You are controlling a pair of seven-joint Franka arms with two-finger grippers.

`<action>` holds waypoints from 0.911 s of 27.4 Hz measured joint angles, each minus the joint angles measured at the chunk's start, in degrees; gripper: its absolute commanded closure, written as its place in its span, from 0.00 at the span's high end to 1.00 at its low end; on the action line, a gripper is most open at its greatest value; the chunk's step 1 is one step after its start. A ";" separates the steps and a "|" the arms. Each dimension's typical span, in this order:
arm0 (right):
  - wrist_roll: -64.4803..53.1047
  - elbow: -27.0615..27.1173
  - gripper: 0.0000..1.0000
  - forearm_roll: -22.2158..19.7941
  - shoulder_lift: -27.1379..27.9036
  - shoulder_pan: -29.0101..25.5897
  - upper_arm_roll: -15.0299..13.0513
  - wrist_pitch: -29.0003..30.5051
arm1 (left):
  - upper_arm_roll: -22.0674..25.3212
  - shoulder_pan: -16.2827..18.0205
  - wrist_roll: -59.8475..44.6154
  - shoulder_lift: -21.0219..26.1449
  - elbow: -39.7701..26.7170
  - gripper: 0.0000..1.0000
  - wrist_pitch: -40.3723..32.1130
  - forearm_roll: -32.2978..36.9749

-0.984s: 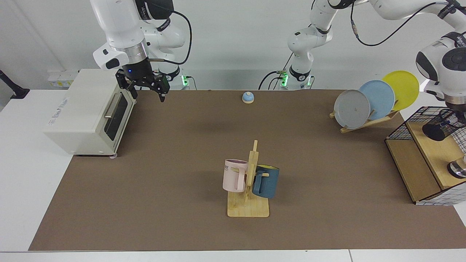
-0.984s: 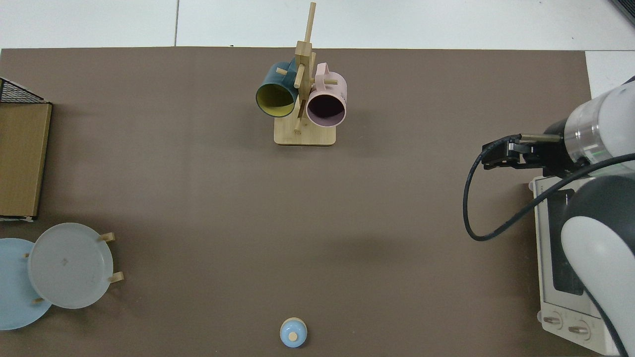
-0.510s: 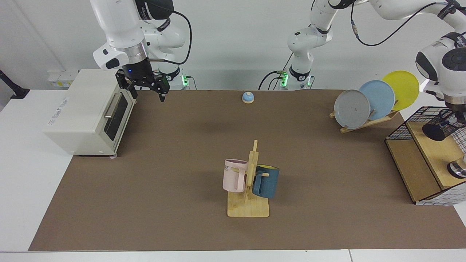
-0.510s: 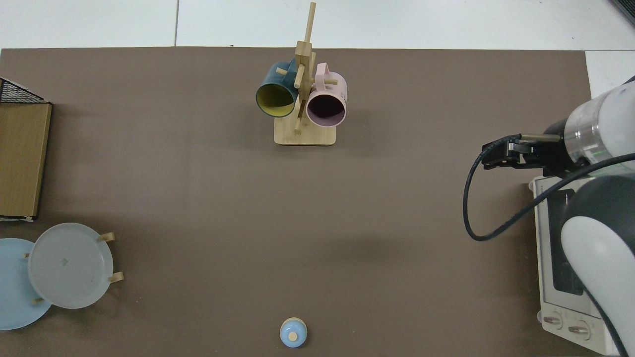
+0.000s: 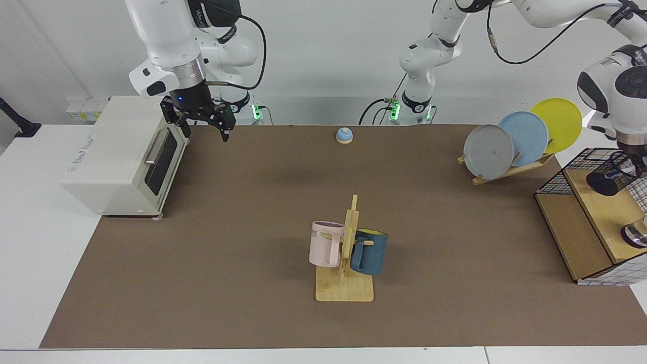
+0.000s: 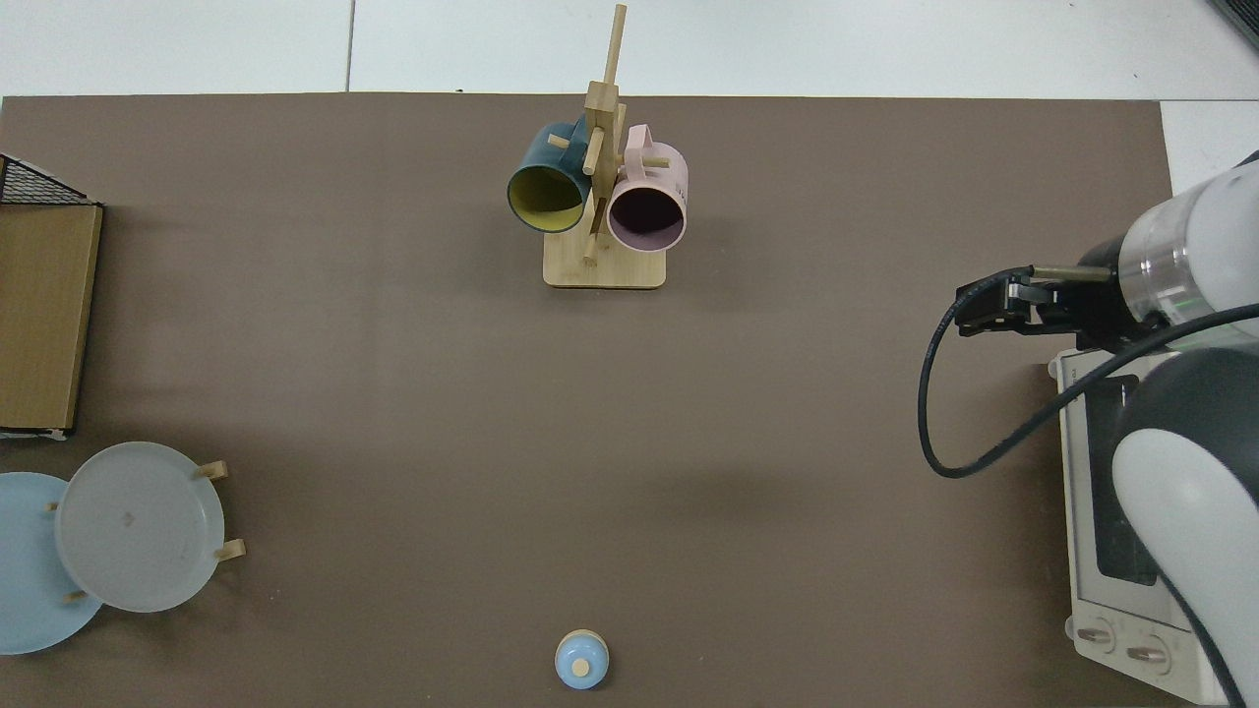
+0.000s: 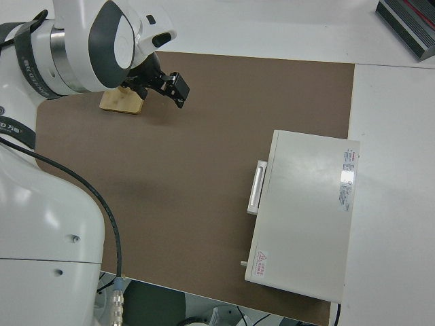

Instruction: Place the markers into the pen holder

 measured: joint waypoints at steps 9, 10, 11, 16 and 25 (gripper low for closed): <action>0.00 0.00 0.99 0.00 0.00 0.00 0.00 0.00 | 0.03 0.01 0.14 -0.40 0.27 0.60 -0.21 0.00; 0.00 0.00 0.99 0.00 0.00 0.00 0.00 0.00 | 0.01 0.01 0.18 -0.59 0.38 0.61 -0.56 0.00; 0.00 0.00 0.99 0.00 0.00 0.00 0.00 0.00 | -0.01 0.01 0.21 -0.81 0.53 0.65 -0.97 0.01; 0.00 0.00 0.99 0.00 0.00 0.00 0.00 0.00 | -0.46 0.01 0.33 -1.86 1.77 0.99 -3.44 0.01; 0.00 0.00 0.99 0.00 0.00 0.00 0.00 0.00 | -2.04 -0.11 0.35 -3.02 4.55 1.00 -5.39 -0.66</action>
